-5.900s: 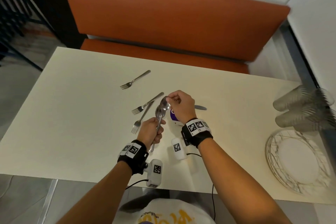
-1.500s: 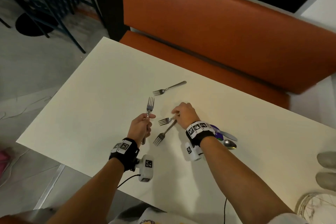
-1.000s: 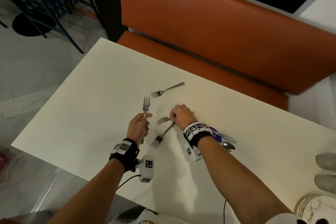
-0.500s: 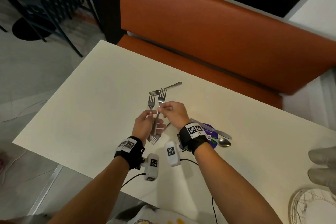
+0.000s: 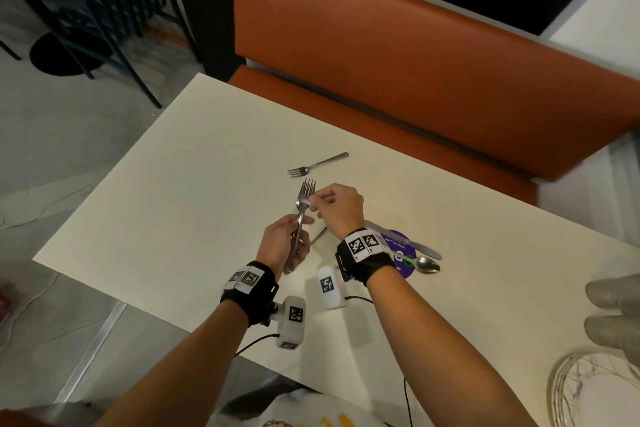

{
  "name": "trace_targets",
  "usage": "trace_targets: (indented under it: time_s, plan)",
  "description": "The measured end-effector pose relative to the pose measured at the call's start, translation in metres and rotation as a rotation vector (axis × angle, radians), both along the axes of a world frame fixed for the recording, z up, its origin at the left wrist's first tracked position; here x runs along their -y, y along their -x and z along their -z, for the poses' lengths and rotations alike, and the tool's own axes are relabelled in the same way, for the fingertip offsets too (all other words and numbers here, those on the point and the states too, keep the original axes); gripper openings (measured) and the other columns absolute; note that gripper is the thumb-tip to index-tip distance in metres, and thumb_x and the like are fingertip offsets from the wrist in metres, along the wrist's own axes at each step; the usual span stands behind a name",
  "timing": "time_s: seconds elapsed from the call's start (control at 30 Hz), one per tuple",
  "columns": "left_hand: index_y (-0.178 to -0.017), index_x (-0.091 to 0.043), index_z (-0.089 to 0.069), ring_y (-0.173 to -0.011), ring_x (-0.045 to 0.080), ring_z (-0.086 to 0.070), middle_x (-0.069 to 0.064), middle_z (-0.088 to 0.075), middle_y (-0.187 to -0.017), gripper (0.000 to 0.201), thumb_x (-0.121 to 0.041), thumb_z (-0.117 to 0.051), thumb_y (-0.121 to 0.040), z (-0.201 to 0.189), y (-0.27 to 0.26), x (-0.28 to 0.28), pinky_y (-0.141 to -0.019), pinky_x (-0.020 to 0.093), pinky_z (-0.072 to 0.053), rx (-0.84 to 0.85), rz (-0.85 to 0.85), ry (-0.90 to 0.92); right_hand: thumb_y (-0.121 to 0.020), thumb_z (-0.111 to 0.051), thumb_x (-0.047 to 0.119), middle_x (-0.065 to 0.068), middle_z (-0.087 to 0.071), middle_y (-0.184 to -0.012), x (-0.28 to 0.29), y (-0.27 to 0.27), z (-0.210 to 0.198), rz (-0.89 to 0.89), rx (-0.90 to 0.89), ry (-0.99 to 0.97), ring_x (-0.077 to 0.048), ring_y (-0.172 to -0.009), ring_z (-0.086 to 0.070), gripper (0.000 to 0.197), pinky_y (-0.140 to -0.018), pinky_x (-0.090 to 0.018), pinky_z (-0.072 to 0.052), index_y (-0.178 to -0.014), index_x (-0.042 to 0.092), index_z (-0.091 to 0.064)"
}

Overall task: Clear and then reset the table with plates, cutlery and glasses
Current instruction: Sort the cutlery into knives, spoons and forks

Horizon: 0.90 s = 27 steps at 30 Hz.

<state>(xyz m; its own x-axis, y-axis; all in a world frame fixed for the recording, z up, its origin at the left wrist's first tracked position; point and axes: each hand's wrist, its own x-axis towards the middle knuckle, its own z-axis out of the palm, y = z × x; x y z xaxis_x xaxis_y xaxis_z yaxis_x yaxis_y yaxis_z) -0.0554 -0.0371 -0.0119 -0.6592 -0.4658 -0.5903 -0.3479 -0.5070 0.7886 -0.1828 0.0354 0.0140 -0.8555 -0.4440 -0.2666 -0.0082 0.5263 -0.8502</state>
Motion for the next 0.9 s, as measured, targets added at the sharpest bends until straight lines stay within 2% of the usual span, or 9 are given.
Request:
trace_targets:
  time_s: [0.07, 0.2, 0.27, 0.33, 0.43, 0.57, 0.63, 0.73, 0.9]
  plan:
    - [-0.108, -0.006, -0.071, -0.05, 0.022, -0.044, 0.014, -0.055, -0.07, 0.036, -0.018, -0.038, -0.099, 0.0, 0.0, 0.0, -0.052, 0.032, -0.025, 0.009, -0.002, -0.009, -0.085, -0.077, 0.014, 0.0, -0.075, -0.071, 0.0, -0.004, 0.002, -0.011, -0.025, -0.011, -0.004, -0.06, -0.068, 0.005, -0.066, -0.02, -0.057, -0.083, 0.01, -0.075]
    - [-0.103, -0.01, -0.068, -0.043, 0.016, -0.037, 0.002, -0.048, -0.065, 0.033, -0.018, -0.036, -0.099, -0.007, -0.001, 0.002, -0.05, 0.023, -0.013, 0.068, 0.012, 0.01, -0.085, -0.077, 0.02, 0.002, -0.075, -0.071, 0.001, -0.003, 0.007, -0.03, 0.014, -0.006, -0.008, -0.064, -0.07, 0.007, -0.07, -0.026, -0.059, -0.083, 0.013, -0.075]
    - [-0.099, -0.011, -0.067, -0.044, 0.014, -0.03, 0.0, -0.043, -0.064, 0.031, -0.015, -0.036, -0.098, -0.004, 0.0, 0.005, -0.043, 0.017, -0.016, 0.075, -0.011, 0.022, -0.088, -0.072, 0.024, 0.003, -0.076, -0.071, 0.0, 0.0, 0.011, -0.037, 0.043, -0.009, -0.004, -0.062, -0.068, 0.01, -0.072, -0.027, -0.059, -0.086, 0.015, -0.075]
    - [-0.094, -0.011, -0.066, -0.047, 0.014, -0.024, 0.0, -0.038, -0.063, 0.029, -0.015, -0.038, -0.099, 0.002, 0.0, 0.01, -0.039, 0.018, -0.017, 0.076, -0.046, 0.012, -0.09, -0.067, 0.022, 0.004, -0.076, -0.072, -0.002, 0.003, 0.018, -0.05, 0.036, -0.031, -0.002, -0.065, -0.067, 0.01, -0.074, -0.025, -0.057, -0.088, 0.016, -0.074]
    - [-0.09, -0.012, -0.063, -0.048, 0.014, -0.024, -0.001, -0.035, -0.064, 0.028, -0.016, -0.038, -0.104, 0.012, 0.0, 0.018, -0.042, 0.022, -0.016, 0.08, -0.081, 0.019, -0.091, -0.063, 0.01, 0.004, -0.075, -0.083, -0.008, 0.003, 0.035, -0.229, -0.035, -0.168, -0.006, -0.076, -0.069, 0.015, -0.075, -0.022, -0.053, -0.092, 0.018, -0.076]
    - [-0.09, -0.014, -0.057, -0.043, 0.016, -0.033, -0.003, -0.036, -0.061, 0.028, -0.018, -0.035, -0.107, 0.018, -0.003, 0.023, -0.046, 0.019, -0.021, 0.111, -0.107, 0.028, -0.087, -0.059, -0.003, -0.002, -0.067, -0.1, -0.014, -0.006, 0.055, -0.625, -0.191, -0.449, -0.023, -0.097, -0.06, 0.033, -0.088, -0.039, -0.053, -0.1, 0.021, -0.077]
    - [-0.091, -0.012, -0.056, -0.043, 0.019, -0.041, -0.001, -0.037, -0.061, 0.028, -0.016, -0.034, -0.108, 0.023, -0.006, 0.025, -0.049, 0.024, -0.028, 0.099, -0.109, 0.044, -0.086, -0.062, -0.004, -0.006, -0.06, -0.109, -0.014, -0.01, 0.06, -0.778, -0.278, -0.573, -0.026, -0.106, -0.052, 0.036, -0.093, -0.039, -0.047, -0.107, 0.022, -0.075]
    - [-0.092, -0.01, -0.056, -0.045, 0.02, -0.044, -0.001, -0.039, -0.06, 0.03, -0.013, -0.032, -0.108, 0.029, -0.008, 0.027, -0.046, 0.025, -0.035, 0.104, -0.113, 0.083, -0.083, -0.069, 0.002, -0.006, -0.054, -0.112, -0.014, -0.012, 0.067, -0.858, -0.367, -0.591, -0.026, -0.108, -0.047, 0.032, -0.094, -0.037, -0.043, -0.108, 0.022, -0.072]
    - [-0.09, -0.011, -0.058, -0.042, 0.011, -0.027, -0.002, -0.036, -0.06, 0.031, -0.011, -0.032, -0.107, 0.032, -0.008, 0.031, -0.042, 0.019, -0.02, 0.141, -0.151, 0.075, -0.083, -0.069, 0.001, -0.007, -0.053, -0.105, -0.015, -0.015, 0.079, -0.865, -0.402, -0.52, -0.027, -0.102, -0.049, 0.023, -0.087, -0.037, -0.044, -0.099, 0.017, -0.071]
